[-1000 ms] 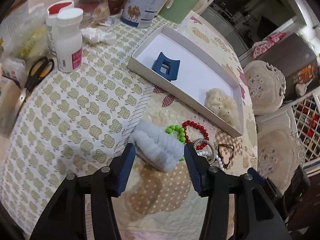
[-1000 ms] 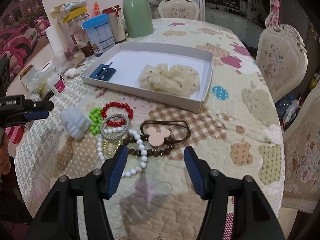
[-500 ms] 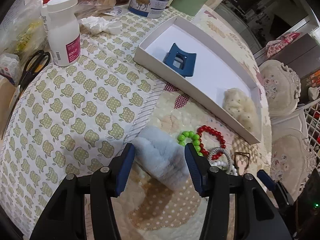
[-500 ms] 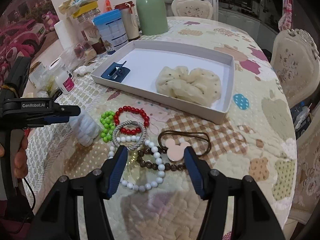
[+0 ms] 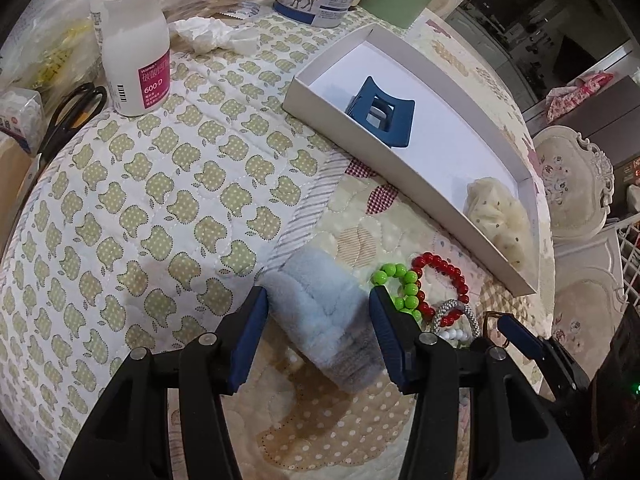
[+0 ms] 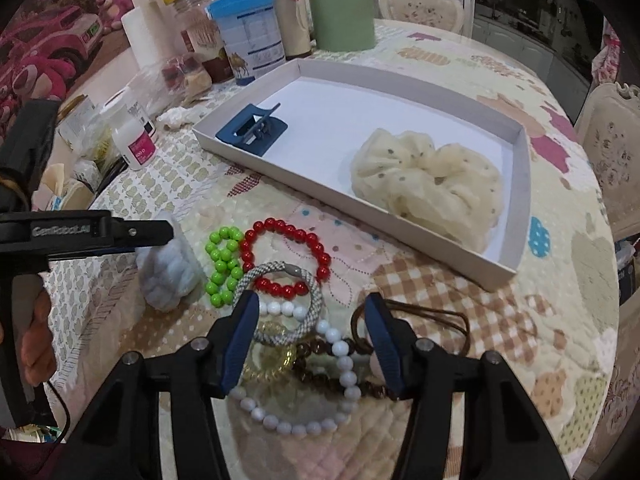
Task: Organize jewelry
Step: 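Grasp the light blue fuzzy scrunchie with the left gripper while the right gripper grasps the grey braided bangle, then carry the scrunchie and bangle into the white tray and release both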
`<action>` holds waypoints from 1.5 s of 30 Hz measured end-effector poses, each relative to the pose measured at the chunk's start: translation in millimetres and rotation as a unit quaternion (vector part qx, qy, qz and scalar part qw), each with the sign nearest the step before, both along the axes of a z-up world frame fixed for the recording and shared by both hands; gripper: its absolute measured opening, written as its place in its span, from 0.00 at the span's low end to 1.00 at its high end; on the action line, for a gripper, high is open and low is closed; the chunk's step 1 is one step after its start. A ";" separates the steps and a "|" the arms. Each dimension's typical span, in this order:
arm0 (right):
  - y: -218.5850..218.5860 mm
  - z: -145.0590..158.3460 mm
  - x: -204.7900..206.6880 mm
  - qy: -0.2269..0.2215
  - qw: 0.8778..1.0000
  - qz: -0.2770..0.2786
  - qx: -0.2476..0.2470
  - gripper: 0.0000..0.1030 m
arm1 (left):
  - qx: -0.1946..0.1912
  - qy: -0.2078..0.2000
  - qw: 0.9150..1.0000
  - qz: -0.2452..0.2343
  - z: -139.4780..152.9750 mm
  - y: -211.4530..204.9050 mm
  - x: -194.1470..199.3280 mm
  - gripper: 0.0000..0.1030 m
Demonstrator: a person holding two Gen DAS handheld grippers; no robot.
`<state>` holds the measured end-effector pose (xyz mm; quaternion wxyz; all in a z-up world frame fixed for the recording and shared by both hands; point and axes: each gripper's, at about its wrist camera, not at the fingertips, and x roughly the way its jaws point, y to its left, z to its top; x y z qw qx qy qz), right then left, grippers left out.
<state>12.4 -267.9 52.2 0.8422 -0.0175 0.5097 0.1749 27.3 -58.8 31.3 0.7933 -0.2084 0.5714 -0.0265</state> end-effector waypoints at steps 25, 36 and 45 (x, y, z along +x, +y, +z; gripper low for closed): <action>-6.3 14.3 -3.5 -0.018 0.999 0.011 0.037 0.07 | 0.077 -0.056 0.993 -0.069 32.2 -19.3 -12.0 0.00; -18.7 44.1 -8.4 -0.045 0.998 -0.005 0.043 0.07 | 0.084 -0.091 0.988 -0.093 66.1 -25.6 -17.5 0.00; -20.4 60.9 -5.1 -0.063 0.997 -0.004 0.037 0.07 | 0.095 -0.114 0.984 -0.099 90.0 -31.0 -9.9 0.00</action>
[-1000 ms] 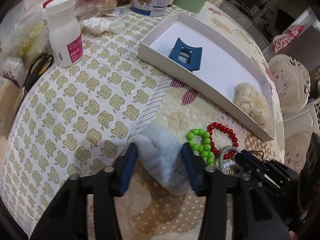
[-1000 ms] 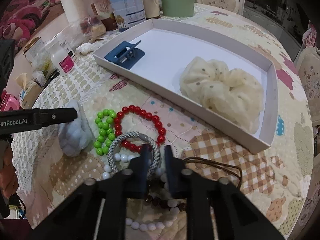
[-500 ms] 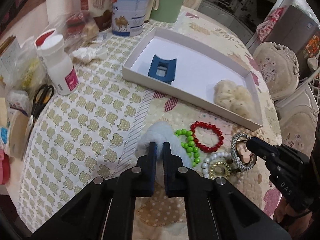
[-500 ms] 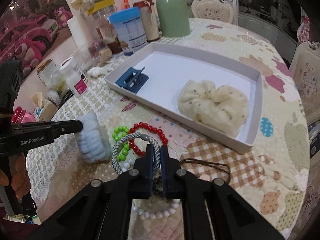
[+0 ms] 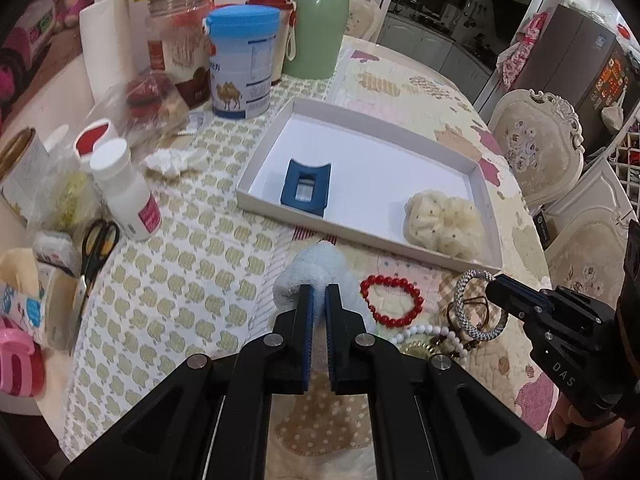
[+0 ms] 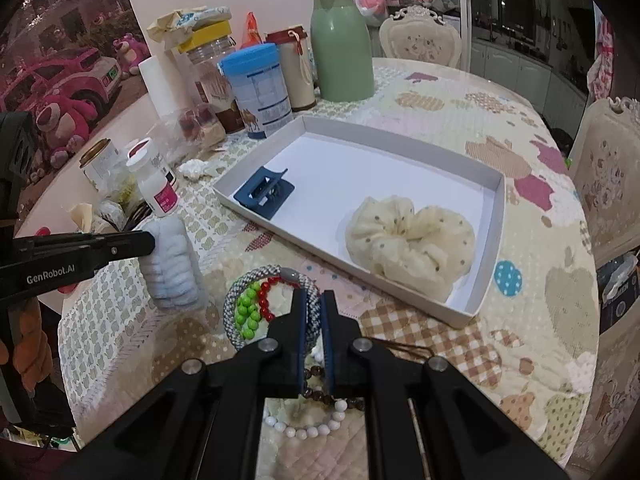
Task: Organize jewelry
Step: 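Carry the scrunchie and bangle into the white tray and release both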
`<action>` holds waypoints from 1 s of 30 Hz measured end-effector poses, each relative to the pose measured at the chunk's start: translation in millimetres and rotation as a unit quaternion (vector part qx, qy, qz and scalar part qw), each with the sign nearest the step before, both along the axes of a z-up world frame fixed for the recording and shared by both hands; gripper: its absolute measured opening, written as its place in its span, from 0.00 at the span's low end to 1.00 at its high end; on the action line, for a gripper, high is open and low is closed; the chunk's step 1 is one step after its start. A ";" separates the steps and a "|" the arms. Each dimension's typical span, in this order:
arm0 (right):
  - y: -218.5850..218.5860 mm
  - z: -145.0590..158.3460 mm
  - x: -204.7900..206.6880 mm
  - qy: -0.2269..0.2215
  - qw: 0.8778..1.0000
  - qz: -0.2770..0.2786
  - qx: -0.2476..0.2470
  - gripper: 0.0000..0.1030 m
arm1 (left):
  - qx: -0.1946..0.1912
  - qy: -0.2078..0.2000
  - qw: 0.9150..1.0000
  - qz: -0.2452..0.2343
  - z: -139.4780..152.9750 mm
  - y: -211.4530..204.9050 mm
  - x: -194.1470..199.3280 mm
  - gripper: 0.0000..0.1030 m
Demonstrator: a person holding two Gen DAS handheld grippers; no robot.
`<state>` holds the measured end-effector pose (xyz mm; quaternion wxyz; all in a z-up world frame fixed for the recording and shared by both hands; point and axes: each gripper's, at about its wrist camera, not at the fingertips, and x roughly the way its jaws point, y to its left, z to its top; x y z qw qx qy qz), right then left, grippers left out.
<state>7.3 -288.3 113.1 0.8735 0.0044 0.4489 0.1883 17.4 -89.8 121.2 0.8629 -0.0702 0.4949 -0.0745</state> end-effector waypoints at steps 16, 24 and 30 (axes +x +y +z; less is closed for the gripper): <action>-20.1 20.3 26.0 -0.021 0.999 -0.022 -0.015 0.07 | 0.016 -0.028 0.999 -0.022 30.5 -24.9 49.9 0.00; -35.8 24.5 52.0 -0.025 0.999 -0.039 -0.027 0.07 | 0.007 -0.021 0.999 -0.025 32.4 -38.1 87.0 0.00; -60.6 21.2 85.9 -0.021 0.996 -0.076 -0.031 0.07 | -0.008 -0.012 1.000 -0.016 26.6 -40.9 126.0 0.00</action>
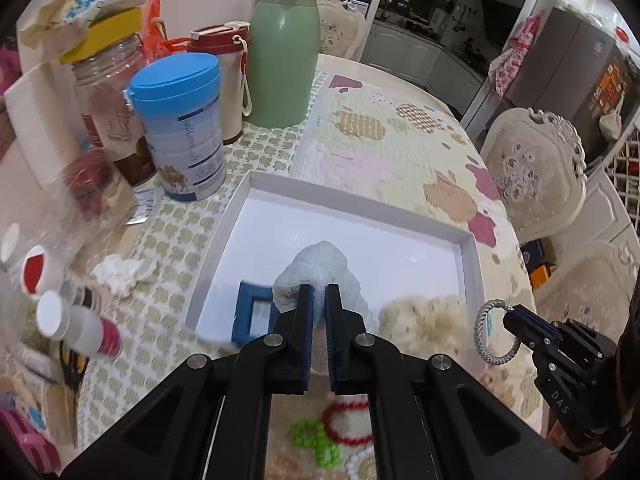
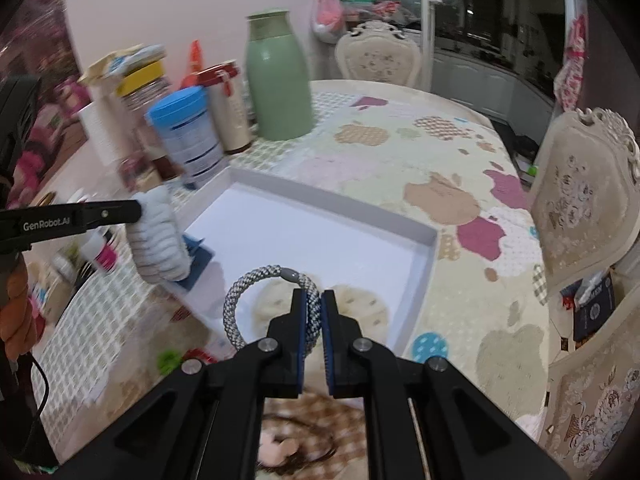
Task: Organize jewelry
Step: 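Carry the scrunchie and bangle into the white tray and release both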
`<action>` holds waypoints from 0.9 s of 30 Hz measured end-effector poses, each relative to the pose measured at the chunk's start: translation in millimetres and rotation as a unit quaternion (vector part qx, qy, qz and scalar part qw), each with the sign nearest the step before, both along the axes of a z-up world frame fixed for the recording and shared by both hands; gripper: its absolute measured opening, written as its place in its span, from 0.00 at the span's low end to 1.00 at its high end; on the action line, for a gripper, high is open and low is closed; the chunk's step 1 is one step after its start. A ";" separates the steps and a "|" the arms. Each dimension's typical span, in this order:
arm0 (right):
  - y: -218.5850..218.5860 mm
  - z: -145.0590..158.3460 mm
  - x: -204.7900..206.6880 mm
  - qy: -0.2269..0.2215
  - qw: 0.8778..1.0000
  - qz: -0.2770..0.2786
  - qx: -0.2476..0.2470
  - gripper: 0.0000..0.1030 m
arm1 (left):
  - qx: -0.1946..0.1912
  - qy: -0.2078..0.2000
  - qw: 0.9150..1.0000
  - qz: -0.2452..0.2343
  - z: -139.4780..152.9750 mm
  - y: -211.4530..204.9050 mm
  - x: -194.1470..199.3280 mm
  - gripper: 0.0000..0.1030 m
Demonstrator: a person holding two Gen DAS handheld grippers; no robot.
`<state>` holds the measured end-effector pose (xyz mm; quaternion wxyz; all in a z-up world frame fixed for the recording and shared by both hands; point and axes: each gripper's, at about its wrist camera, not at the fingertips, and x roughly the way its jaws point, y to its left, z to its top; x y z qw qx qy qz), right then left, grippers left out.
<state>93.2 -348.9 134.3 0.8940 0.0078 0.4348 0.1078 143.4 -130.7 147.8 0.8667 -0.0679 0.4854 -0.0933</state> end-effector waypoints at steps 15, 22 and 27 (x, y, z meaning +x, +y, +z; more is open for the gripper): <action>-27.5 -76.0 89.0 0.061 0.997 -0.048 -0.020 0.07 | -0.013 0.047 0.998 0.044 -60.3 11.4 90.2 0.00; -26.0 -107.9 110.2 0.083 0.995 -0.048 -0.035 0.07 | -0.016 0.069 0.995 0.073 -85.5 29.7 100.7 0.00; -28.8 -103.0 106.7 0.078 0.995 -0.054 -0.034 0.33 | -0.018 0.072 0.995 0.073 -86.0 35.1 98.4 0.21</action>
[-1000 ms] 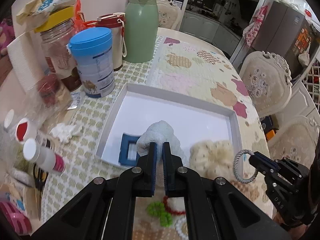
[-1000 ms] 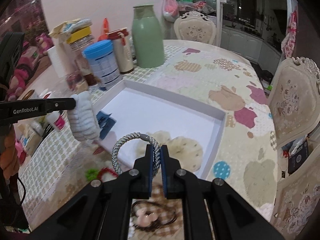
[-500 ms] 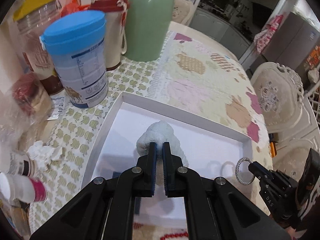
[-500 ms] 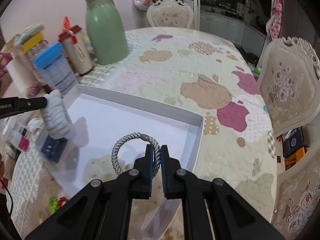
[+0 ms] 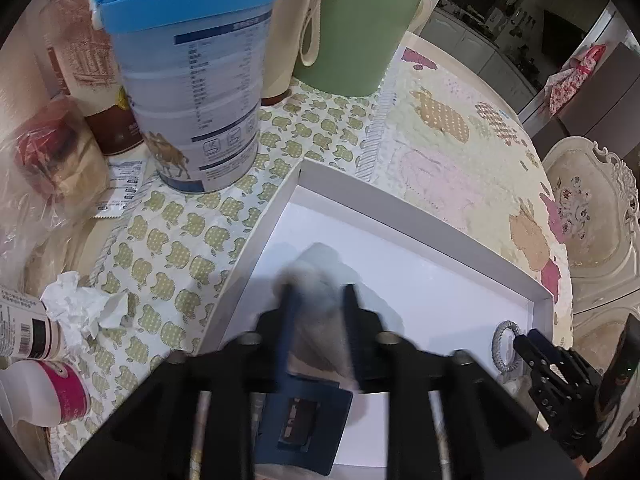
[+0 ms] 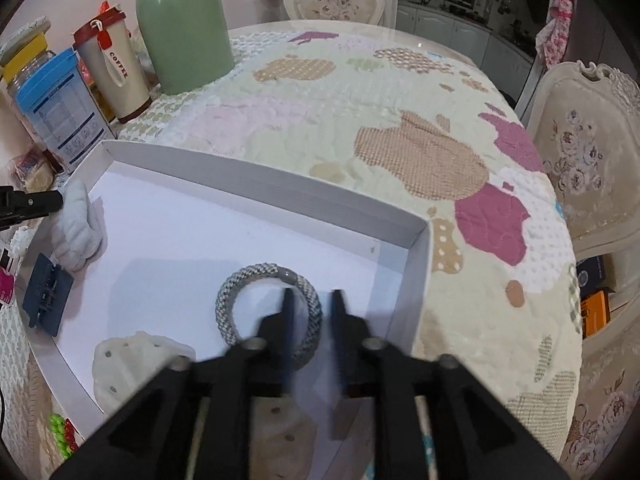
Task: Organize jewelry
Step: 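Carry the scrunchie and bangle into the white tray and release both, then move both grippers back toward the remaining bracelets and hair tie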
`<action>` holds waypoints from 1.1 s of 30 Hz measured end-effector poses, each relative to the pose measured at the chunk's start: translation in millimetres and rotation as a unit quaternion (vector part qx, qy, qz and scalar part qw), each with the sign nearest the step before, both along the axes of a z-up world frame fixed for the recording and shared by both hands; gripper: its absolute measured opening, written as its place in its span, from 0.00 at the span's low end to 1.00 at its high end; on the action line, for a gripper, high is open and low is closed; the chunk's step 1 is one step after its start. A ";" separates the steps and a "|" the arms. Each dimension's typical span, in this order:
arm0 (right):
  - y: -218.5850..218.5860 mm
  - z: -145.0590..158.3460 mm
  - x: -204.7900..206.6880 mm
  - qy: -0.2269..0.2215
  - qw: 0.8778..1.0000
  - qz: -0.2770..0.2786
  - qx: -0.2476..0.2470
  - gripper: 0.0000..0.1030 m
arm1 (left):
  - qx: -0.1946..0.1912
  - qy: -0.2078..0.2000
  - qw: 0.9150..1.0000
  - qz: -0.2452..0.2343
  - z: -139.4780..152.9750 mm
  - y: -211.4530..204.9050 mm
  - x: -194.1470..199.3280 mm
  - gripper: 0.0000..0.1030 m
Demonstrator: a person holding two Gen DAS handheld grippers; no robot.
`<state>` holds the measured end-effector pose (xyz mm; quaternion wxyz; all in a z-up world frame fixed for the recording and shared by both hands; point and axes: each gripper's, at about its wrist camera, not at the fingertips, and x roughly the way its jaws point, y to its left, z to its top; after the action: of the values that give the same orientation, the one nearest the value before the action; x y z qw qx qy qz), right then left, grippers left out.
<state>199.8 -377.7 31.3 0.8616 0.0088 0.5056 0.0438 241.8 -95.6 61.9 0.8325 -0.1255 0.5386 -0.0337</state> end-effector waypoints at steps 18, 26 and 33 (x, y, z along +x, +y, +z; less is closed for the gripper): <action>14.8 72.1 -121.7 -0.055 0.997 -0.001 0.045 0.47 | 0.091 -0.070 0.993 -0.034 52.4 -8.5 -105.8 0.27; 30.4 90.4 -167.7 -0.067 0.996 0.005 0.050 0.48 | 0.113 -0.096 0.988 -0.050 66.5 -14.5 -169.0 0.27; 30.0 99.3 -205.9 -0.074 0.997 0.001 0.037 0.49 | 0.108 -0.098 0.988 -0.049 68.7 -8.2 -210.7 0.27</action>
<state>-6.0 -347.8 130.6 0.8955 0.0366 0.4389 0.0638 31.1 -103.8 130.6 0.8874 -0.0041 0.4600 -0.0284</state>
